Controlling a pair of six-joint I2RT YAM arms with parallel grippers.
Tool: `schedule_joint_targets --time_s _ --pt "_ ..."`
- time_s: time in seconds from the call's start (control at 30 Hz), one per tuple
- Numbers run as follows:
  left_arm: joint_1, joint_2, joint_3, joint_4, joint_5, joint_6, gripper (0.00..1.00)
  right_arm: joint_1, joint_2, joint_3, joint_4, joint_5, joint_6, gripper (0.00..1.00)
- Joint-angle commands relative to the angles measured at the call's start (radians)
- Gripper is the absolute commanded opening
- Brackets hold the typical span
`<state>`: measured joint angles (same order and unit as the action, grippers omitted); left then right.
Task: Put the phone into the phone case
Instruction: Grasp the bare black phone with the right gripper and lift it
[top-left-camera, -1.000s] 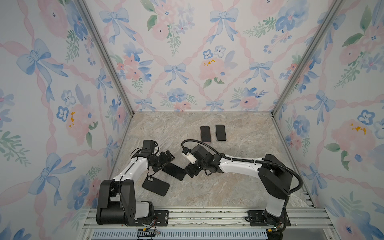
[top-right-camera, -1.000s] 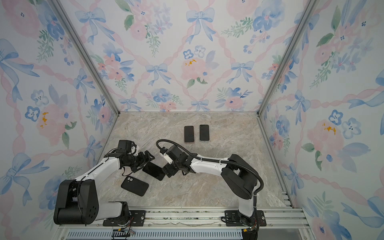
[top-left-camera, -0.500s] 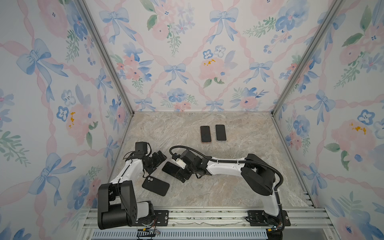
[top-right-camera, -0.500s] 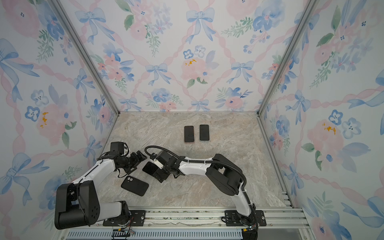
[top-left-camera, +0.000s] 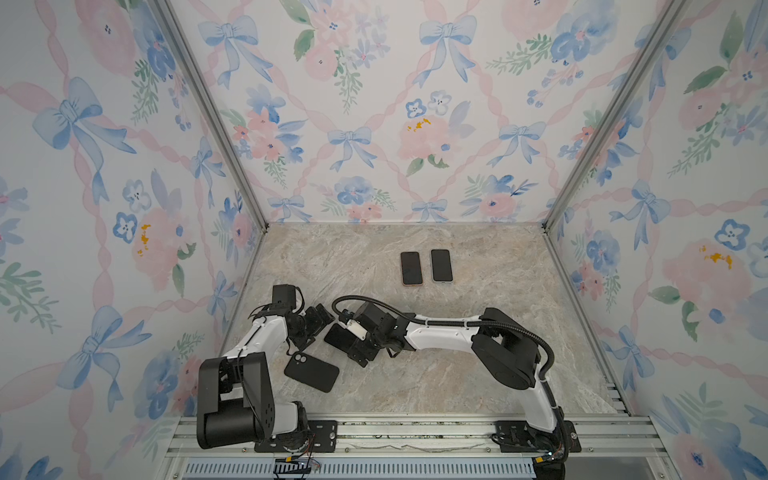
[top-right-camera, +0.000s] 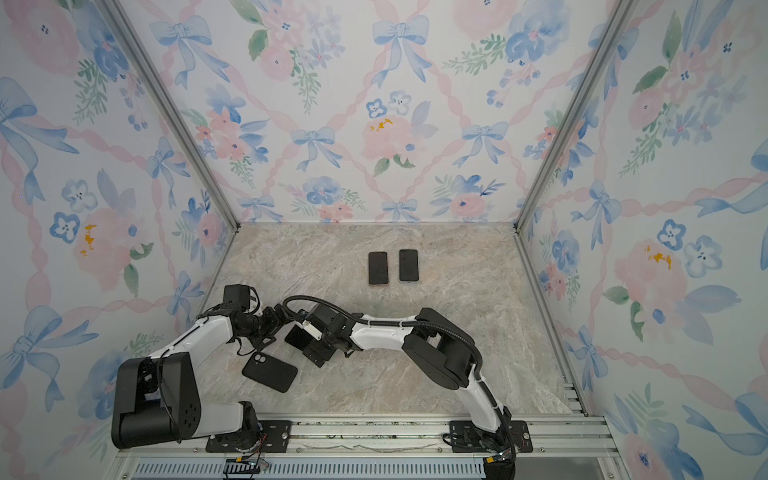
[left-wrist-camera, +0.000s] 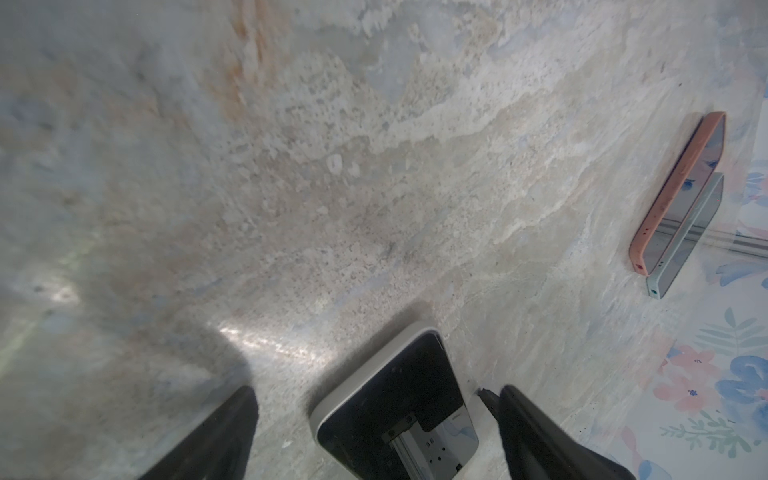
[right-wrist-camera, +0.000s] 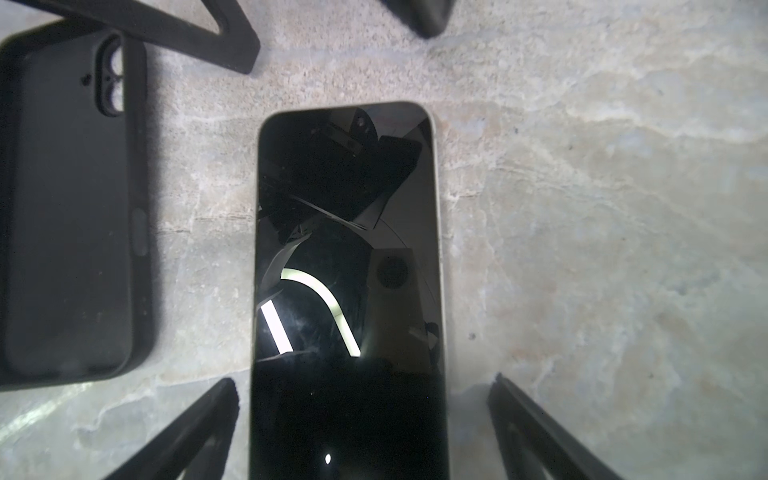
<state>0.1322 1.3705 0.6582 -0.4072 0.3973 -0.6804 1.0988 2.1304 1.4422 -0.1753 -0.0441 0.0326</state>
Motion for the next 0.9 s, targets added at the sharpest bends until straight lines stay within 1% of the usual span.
schedule_joint_targets --time_s 0.0,0.1,0.2,0.3,0.43,0.53,0.67,0.87 --pt "0.006 0.021 -0.016 0.018 0.030 -0.011 0.90 0.024 0.046 0.009 -0.079 0.047 -0.015 0.96" --pt "0.006 0.031 -0.021 0.029 0.038 -0.018 0.90 0.036 0.059 0.020 -0.110 0.069 -0.021 0.96" --pt "0.006 0.031 -0.020 0.031 0.037 -0.021 0.89 0.042 0.056 0.008 -0.111 0.053 -0.008 0.95" --pt "0.007 0.030 -0.022 0.031 0.037 -0.021 0.89 0.042 0.059 0.008 -0.132 0.069 0.011 0.91" --pt "0.007 0.029 -0.023 0.031 0.038 -0.021 0.89 0.040 0.065 0.022 -0.191 0.119 0.039 0.81" --pt "0.007 0.032 -0.027 0.040 0.046 -0.025 0.88 0.037 0.047 0.036 -0.244 0.136 0.058 0.75" --pt "0.001 0.039 -0.034 0.062 0.073 -0.026 0.86 0.034 0.010 0.035 -0.285 0.143 0.086 0.71" --pt "-0.042 0.042 -0.037 0.070 0.087 -0.029 0.86 0.025 -0.035 -0.001 -0.325 0.171 0.138 0.68"
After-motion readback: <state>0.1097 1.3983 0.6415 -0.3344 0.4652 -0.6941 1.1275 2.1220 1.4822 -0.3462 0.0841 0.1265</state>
